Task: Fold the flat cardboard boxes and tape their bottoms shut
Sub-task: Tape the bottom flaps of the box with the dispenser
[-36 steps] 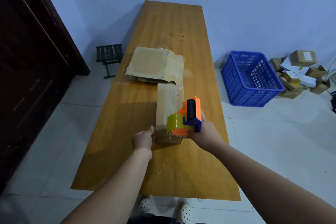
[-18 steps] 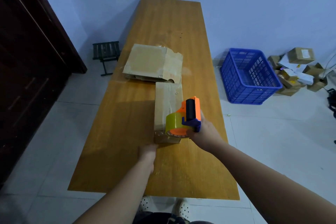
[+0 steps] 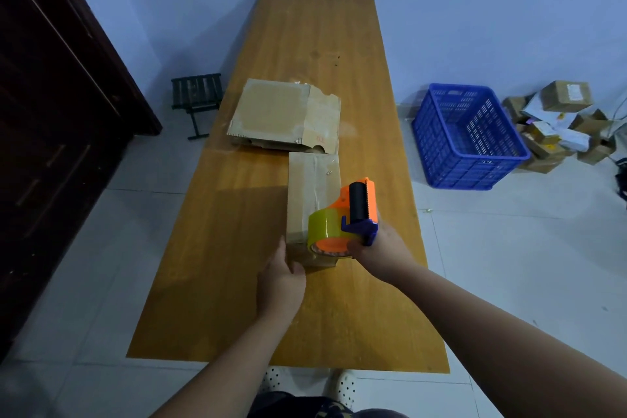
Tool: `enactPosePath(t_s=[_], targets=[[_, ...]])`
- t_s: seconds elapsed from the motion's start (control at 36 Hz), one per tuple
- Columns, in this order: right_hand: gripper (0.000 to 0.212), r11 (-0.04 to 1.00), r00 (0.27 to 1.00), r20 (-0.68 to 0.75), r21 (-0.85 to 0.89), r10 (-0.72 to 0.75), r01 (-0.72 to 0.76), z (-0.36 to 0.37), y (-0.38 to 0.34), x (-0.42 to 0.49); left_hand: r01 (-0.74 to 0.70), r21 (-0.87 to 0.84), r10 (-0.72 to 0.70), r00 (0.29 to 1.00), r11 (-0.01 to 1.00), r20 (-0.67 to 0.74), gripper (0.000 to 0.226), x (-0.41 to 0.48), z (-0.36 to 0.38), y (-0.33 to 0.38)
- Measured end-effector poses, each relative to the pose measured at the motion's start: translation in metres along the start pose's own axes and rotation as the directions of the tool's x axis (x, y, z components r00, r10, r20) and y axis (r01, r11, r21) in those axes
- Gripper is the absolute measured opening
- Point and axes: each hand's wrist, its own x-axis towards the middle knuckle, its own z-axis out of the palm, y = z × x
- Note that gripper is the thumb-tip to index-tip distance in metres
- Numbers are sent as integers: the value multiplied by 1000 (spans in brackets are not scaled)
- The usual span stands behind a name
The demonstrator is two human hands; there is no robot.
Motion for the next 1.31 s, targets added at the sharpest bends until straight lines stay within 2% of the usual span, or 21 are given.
enactPosePath(t_s=[0.06,0.14,0.17,0.28,0.36,0.56,0.67,0.78,0.97,1.08,1.31], targets=[[24,1000,1000,2,-9,6,-6,2,4,1,1,80,-6,998,997,68,80,2,-2,-1],[22,1000,1000,-1,20,2,-2,5,8,1,-246,308,229,969,919,91,103,4,-6,-1],[22,999,1000,-3,33,4,-4,6,9,2,-301,363,279,954,882,114,104,7,-5,-1],[18,996,999,-13,88,29,-28,9,15,0,-380,501,322,925,777,202,101,22,-6,2],[18,988,999,-31,153,-19,24,13,20,-5,-436,530,385,898,727,211,96,26,-3,-7],[27,983,987,-86,110,-135,144,13,20,-8,-406,520,388,909,752,149,85,21,5,-6],[29,975,968,-127,27,-217,222,5,17,-8,-384,590,383,914,710,134,88,25,7,-10],[43,964,961,-85,-6,-264,265,-4,16,-3,-363,675,393,912,643,116,79,28,7,-10],[46,963,965,-48,-102,-256,251,-12,12,4,-333,754,289,937,566,197,83,26,7,-6],[40,950,965,-49,-190,-259,246,-24,14,4,-292,751,217,955,592,200,88,26,7,-5],[36,916,969,-55,-343,-242,209,-42,20,2,-291,758,184,957,583,226,88,21,2,2]])
